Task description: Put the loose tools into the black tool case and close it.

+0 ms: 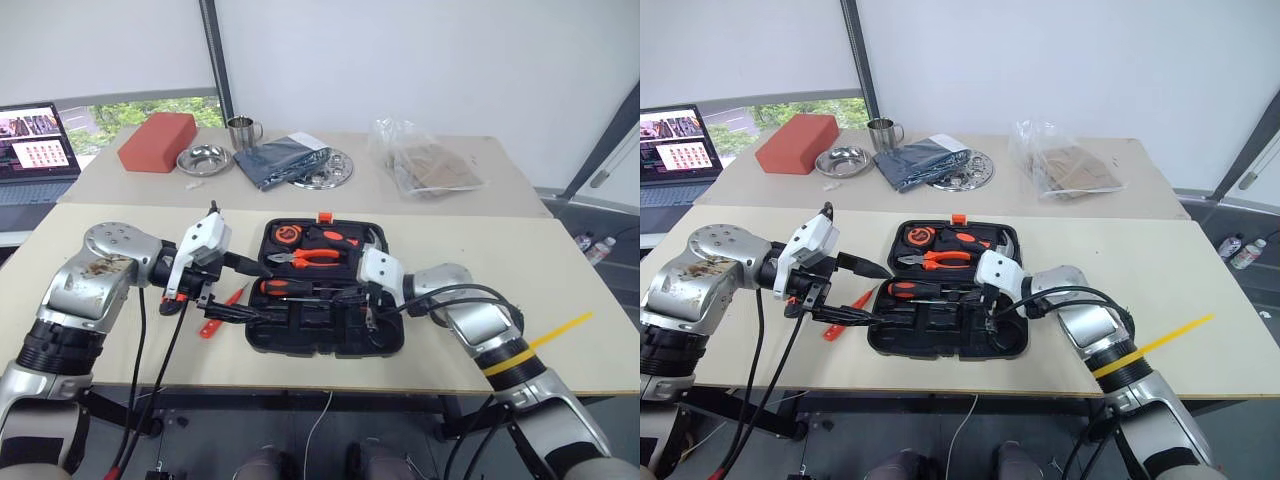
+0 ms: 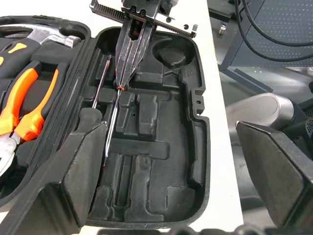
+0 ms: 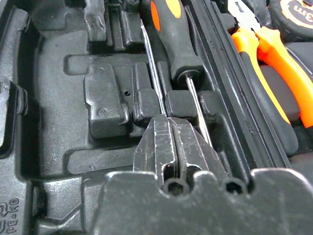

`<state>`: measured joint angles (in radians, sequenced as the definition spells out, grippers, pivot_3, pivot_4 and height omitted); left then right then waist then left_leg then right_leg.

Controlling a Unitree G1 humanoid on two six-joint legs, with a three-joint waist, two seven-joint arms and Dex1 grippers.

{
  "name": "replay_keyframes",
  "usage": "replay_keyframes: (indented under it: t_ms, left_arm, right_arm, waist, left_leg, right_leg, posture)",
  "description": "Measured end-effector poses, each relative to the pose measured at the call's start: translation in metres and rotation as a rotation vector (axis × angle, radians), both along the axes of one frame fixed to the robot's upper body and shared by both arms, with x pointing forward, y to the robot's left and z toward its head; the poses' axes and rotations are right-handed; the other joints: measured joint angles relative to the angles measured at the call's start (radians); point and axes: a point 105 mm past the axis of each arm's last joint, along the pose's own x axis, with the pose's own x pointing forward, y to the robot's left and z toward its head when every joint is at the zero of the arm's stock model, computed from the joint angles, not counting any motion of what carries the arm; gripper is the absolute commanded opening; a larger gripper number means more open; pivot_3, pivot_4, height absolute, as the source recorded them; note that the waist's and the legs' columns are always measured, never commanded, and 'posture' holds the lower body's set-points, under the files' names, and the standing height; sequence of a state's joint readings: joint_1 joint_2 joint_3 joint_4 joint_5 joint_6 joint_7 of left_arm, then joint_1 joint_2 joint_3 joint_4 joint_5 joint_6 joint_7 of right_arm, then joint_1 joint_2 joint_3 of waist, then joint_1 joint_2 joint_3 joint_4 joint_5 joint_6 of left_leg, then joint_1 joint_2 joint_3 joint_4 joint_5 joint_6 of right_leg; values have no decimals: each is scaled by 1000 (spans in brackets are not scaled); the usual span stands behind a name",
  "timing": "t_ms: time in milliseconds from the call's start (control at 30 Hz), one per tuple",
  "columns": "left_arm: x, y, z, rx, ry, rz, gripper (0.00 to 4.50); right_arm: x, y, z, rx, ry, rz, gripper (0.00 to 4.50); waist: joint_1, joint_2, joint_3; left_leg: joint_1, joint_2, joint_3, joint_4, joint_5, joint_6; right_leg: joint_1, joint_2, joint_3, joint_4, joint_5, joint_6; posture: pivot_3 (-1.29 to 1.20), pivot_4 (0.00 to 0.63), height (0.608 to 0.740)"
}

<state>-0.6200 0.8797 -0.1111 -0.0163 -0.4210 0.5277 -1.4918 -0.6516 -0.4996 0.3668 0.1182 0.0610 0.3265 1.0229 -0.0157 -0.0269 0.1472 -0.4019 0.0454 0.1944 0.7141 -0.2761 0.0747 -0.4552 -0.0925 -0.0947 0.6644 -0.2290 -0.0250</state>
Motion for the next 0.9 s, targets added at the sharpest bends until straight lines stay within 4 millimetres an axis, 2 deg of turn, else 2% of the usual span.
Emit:
replay_keyframes:
  t_ms: [167, 233, 267, 333, 400, 433, 533, 567, 633, 767, 900]
  left_arm:
    - [-4, 8, -12, -9, 24, 79, 4500]
    - [-7, 19, -13, -24, 23, 158, 4500]
    - [-10, 27, -15, -37, 31, 219, 4500]
    - [-19, 43, -23, -40, 43, 338, 4500]
    - [-27, 66, -33, -29, 39, 493, 4500]
    - [-29, 70, -35, -25, 40, 522, 4500]
    - [-43, 98, -43, -5, 25, 716, 4500]
    - [-48, 104, -46, 0, 30, 755, 4500]
    - [-53, 109, -50, 3, 34, 812, 4500]
    - [-50, 103, -51, -44, 54, 895, 4500]
    - [-28, 82, -44, -74, 92, 920, 4500]
  right_arm:
    - [-4, 0, 2, 42, 24, -10, 45]
    - [-7, 0, 7, 105, 69, -23, 591]
    - [-10, -1, 16, 147, 82, -21, 758]
    - [-18, -6, 42, 208, 71, 2, 1330]
    - [-33, -12, 69, 268, 65, 46, 2183]
    - [-37, -12, 72, 276, 65, 59, 2398]
    - [-64, -12, 86, 315, 116, 144, 3472]
    - [-70, -12, 87, 321, 130, 161, 3886]
    - [-79, -12, 88, 324, 155, 185, 4424]
    - [-92, -7, 90, 330, 178, 217, 4476]
    - [-90, -7, 91, 336, 147, 177, 4476]
  waist:
    - [0, 0, 0]
    - [-2, 0, 0]
    - [-5, 1, 1]
    - [-7, 2, 1]
    - [-3, 2, 1]
    - [-2, 2, 1]
    - [2, 2, 1]
    - [3, 2, 2]
    - [7, 2, 2]
    - [18, 2, 2]
    - [25, 2, 2]
  left_leg:
    - [-1, 0, 0, 0, 0, 0]
    - [-3, 0, 0, 0, 0, 0]
    - [-3, 1, 0, -1, 0, 0]
    - [-2, 1, -1, -3, 0, 0]
    - [-2, 1, -2, -3, 0, -1]
    - [-2, 2, -3, -3, -1, -2]
    - [-1, 3, -4, -3, -2, -4]
    - [-1, 3, -5, -4, -3, -6]
    - [-2, 2, -5, -4, -6, -11]
    - [-2, 1, -5, -4, -7, -12]
    - [-2, 0, -5, -4, -6, -13]
  right_leg:
    - [-1, 0, 0, 0, 1, -1]
    - [-3, 0, 1, 0, 1, -2]
    - [-3, -1, 1, 0, 1, -2]
    - [-3, -2, 1, -1, 1, -2]
    - [-3, -2, 0, -2, 1, -3]
    - [-2, -5, 0, -2, 1, -3]
    - [-1, -8, 1, -3, 0, -4]
    - [-1, -9, 0, -3, 0, -4]
    - [-1, -13, -1, -3, 0, -5]
    - [-1, -15, -2, -3, 3, -6]
    - [-1, -13, -3, -2, 5, -6]
  posture:
    - [0, 150, 736]
    - [0, 150, 736]
    - [0, 150, 736]
    - [0, 150, 736]
    - [0, 150, 736]
    - [0, 150, 736]
    - [0, 150, 736]
    - [0, 150, 736]
    - [0, 150, 736]
    - [0, 150, 736]
    - [0, 150, 736]
